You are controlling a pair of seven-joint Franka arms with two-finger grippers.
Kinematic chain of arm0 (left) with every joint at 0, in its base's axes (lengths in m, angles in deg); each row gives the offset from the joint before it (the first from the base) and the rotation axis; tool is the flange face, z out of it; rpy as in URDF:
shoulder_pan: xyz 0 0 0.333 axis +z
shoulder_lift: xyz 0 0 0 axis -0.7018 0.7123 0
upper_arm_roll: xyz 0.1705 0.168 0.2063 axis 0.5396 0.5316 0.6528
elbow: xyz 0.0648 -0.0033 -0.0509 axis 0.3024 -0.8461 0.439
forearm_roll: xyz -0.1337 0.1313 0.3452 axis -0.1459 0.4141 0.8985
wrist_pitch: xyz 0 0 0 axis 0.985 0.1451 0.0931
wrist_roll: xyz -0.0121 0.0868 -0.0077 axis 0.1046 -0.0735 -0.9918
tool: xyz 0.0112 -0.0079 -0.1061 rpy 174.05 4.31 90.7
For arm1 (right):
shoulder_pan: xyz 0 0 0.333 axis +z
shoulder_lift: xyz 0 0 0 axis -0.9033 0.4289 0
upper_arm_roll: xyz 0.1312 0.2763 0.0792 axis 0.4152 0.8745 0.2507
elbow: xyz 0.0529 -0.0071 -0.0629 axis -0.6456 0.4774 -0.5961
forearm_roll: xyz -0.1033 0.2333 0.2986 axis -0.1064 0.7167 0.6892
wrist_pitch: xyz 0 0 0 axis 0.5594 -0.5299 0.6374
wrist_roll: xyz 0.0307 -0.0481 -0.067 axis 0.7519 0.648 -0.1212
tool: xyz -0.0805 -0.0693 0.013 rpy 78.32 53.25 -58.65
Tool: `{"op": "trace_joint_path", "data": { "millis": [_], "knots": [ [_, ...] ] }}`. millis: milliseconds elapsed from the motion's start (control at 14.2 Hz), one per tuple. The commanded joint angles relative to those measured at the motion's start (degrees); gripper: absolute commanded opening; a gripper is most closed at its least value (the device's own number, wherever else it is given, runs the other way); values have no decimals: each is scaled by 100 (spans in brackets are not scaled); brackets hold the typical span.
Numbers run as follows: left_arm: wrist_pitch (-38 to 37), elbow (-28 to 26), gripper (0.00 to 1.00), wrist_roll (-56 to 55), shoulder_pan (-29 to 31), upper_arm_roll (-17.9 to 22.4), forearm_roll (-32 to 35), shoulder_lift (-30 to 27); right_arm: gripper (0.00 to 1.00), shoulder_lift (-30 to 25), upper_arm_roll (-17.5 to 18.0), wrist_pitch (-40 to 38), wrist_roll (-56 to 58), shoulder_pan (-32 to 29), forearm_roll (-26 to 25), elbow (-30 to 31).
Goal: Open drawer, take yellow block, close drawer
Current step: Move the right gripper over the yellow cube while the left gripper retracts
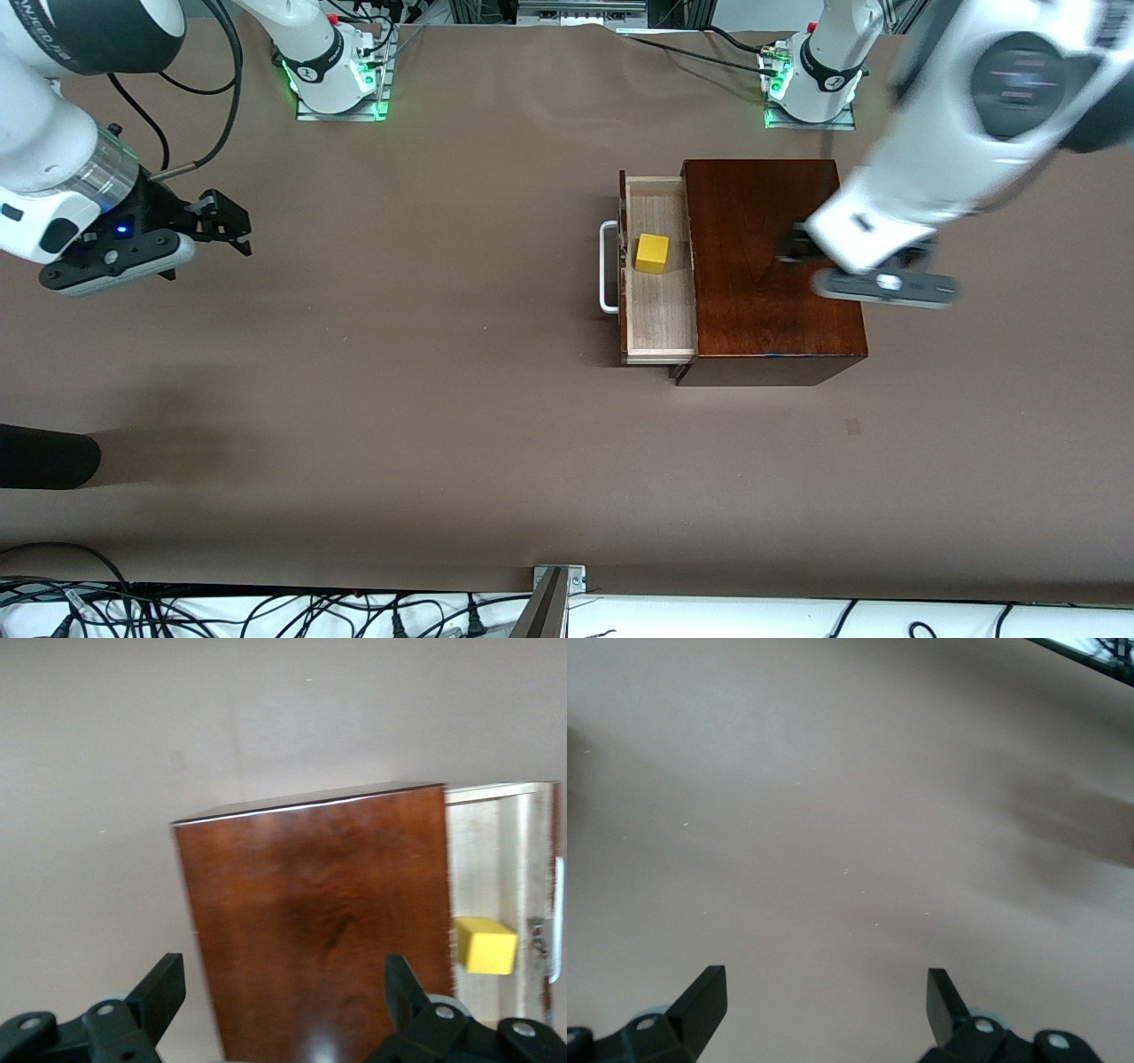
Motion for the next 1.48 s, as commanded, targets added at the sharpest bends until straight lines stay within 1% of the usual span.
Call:
{"op": "trace_joint_path", "data": {
  "millis": [0, 70, 141, 211, 281, 422, 492, 562, 703, 844, 914, 1125, 1195, 1336, 1406],
  "knots": [
    [404, -890, 100, 441, -34, 727, -678, -809, 100, 113, -10, -420, 292, 274, 123, -53],
    [869, -1311, 100, 459, -43, 990, -707, -1116, 100, 279, -9, -473, 319, 467, 132, -79],
    [1256, -1724, 100, 450, -139, 1219, -707, -1406, 100, 280, -1, -517, 415, 599, 132, -70],
    [1469, -1937, 100, 441, -270, 1430, -698, -1601, 100, 281, 139, -518, 598, 740, 132, -87],
    [1514, -1991, 100, 450, -341, 1572, -689, -1681, 100, 281, 305, -518, 687, 837, 132, -88],
    [1489, -2123, 100, 450, -359, 1652, -681, -1804, 100, 289, 709, -500, 671, 1056, 123, -96],
    [1488, -2263, 100, 450, -359, 1696, -689, -1909, 100, 315, 859, -439, 697, 1223, 115, -105],
    [1480, -2290, 100, 459, -359, 1714, -681, -1919, 100, 385, 1000, -378, 671, 1451, 106, -140],
    [1471, -2265, 100, 467, -351, 1740, -646, -1884, 100, 867, 1106, -10, 653, 2047, 88, -656],
    [1453, -2247, 100, 703, -368, 1740, -383, -1884, 100, 1499, 1098, 193, 644, 2672, 36, -1262],
    [1453, -2247, 100, 731, -368, 1731, -382, -1884, 100, 1807, 1098, 342, 644, 2910, -17, -1570],
    [1445, -2238, 100, 731, -368, 1775, -390, -1884, 100, 2625, 1107, 879, 679, 3315, -70, -2300],
    [1453, -2221, 100, 731, -368, 1880, -434, -1875, 100, 2801, 1089, 923, 679, 3534, -157, -2433],
    [1453, -2194, 100, 749, -368, 1898, -435, -1840, 100, 3135, 1089, 1265, 706, 3781, -674, -2583],
    [1453, -2185, 100, 749, -377, 1898, -417, -1840, 100, 3294, 1089, 1423, 714, 3852, -772, -2627]
  ]
}}
